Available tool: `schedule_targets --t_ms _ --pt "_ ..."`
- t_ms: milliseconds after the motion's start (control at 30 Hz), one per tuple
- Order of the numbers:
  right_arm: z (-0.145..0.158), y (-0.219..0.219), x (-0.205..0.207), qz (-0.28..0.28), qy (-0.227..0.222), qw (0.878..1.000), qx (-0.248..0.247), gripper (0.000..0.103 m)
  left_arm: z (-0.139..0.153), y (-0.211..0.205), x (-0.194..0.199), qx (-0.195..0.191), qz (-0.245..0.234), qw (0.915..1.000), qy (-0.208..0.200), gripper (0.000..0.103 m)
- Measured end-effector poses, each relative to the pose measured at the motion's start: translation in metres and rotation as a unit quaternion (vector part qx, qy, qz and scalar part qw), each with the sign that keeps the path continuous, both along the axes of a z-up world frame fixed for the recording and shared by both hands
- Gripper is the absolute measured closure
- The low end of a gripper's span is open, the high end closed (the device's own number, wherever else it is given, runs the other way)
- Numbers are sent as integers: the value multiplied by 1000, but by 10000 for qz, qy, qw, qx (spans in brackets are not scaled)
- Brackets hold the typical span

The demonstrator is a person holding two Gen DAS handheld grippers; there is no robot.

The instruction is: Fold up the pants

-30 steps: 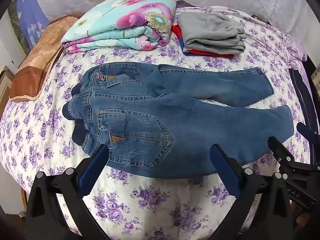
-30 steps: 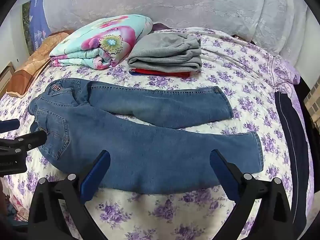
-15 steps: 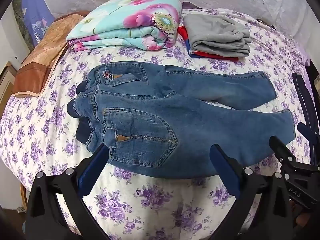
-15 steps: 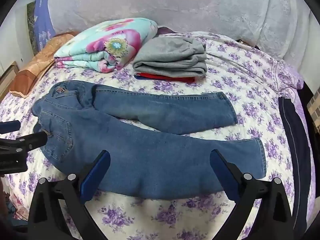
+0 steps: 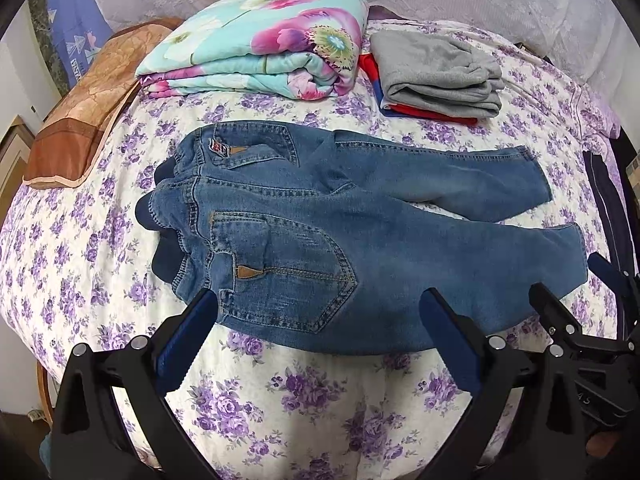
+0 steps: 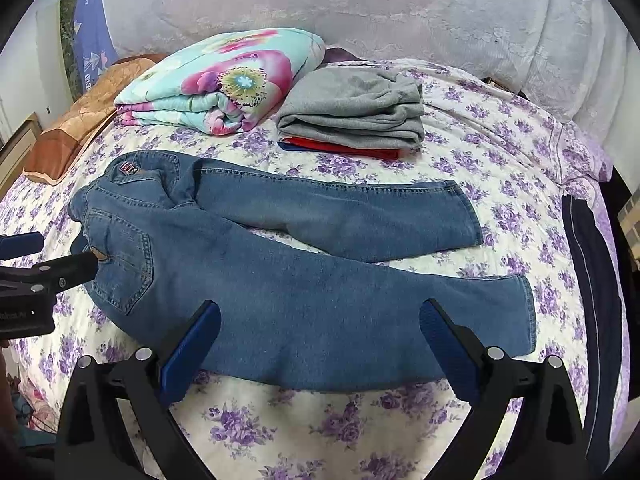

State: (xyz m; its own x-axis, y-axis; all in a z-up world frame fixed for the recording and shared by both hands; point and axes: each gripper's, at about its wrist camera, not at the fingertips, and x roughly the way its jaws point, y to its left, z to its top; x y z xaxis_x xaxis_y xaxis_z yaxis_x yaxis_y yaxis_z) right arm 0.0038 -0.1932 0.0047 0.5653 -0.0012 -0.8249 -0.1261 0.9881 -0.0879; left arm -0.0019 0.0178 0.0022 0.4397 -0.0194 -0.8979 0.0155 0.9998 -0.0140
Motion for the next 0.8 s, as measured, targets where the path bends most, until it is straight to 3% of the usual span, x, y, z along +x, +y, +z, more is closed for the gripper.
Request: schedule_targets --t_ms 800 --pt "-3 -3 -7 -29 77 9999 77 3 1 -2 -1 -96 -62 9999 -1 4"
